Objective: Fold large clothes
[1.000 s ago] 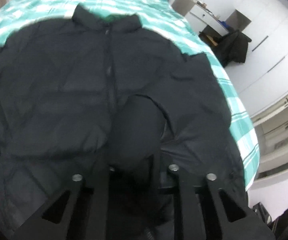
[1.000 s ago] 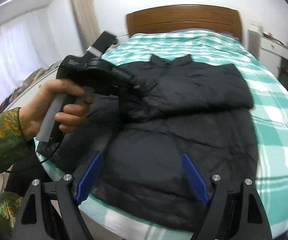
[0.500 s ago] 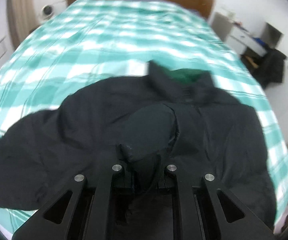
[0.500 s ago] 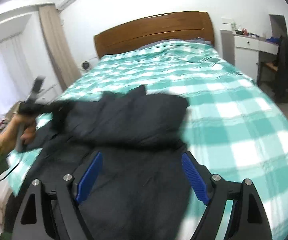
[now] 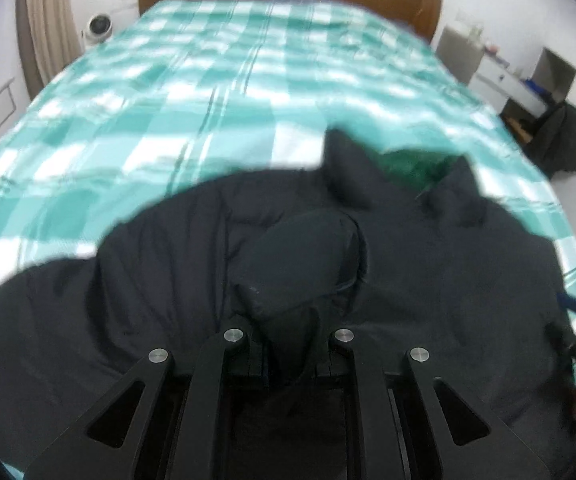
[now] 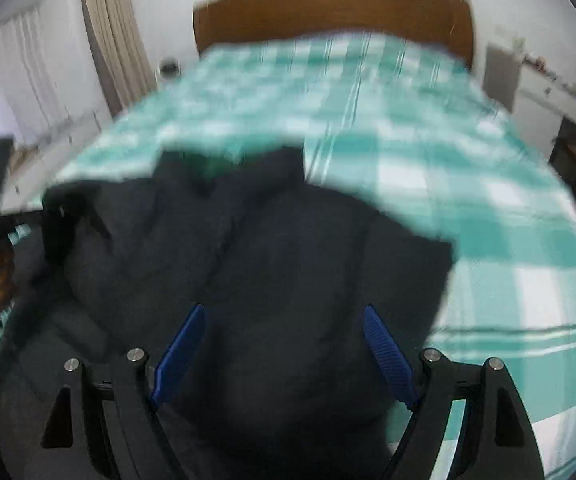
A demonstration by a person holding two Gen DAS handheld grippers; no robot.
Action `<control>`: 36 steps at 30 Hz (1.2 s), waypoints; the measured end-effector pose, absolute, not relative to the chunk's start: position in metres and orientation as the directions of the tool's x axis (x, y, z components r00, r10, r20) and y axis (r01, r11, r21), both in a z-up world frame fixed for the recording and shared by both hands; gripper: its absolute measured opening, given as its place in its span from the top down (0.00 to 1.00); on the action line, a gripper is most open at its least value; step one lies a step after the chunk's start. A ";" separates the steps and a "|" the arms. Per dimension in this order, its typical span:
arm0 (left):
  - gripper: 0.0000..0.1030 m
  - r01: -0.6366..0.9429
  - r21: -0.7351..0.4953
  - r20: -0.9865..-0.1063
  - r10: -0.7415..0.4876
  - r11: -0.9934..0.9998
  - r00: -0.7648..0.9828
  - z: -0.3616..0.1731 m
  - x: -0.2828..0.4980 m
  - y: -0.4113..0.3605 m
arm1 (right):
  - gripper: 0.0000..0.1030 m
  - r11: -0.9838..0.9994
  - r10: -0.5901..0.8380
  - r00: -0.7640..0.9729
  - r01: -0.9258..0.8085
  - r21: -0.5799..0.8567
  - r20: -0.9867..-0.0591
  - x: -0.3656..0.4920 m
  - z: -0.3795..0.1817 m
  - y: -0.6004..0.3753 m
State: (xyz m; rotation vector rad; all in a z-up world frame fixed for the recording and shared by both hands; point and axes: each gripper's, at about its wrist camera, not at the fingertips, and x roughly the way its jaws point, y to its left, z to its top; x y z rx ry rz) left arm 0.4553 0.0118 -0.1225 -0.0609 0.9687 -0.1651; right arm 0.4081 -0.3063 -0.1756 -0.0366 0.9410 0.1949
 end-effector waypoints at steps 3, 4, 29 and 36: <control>0.86 0.095 -0.180 -0.825 -0.203 0.979 0.527 -0.146 0.458 0.021 | 0.19 0.983 0.150 0.508 -0.166 0.075 -0.848 0.415 -0.211 -0.308; 0.85 0.093 -0.188 -0.824 -0.209 0.978 0.527 -0.150 0.458 0.022 | 0.19 0.984 0.152 0.501 -0.159 0.083 -0.852 0.416 -0.214 -0.308; 0.82 0.131 -0.177 -0.805 -0.221 0.975 0.551 -0.168 0.452 0.022 | 0.18 0.991 0.105 0.481 0.022 0.132 -0.871 0.497 -0.202 -0.336; 0.82 0.134 -0.149 -0.796 -0.200 0.980 0.572 -0.169 0.450 0.019 | 0.18 0.989 0.146 0.537 -0.070 0.129 -0.831 0.442 -0.159 -0.321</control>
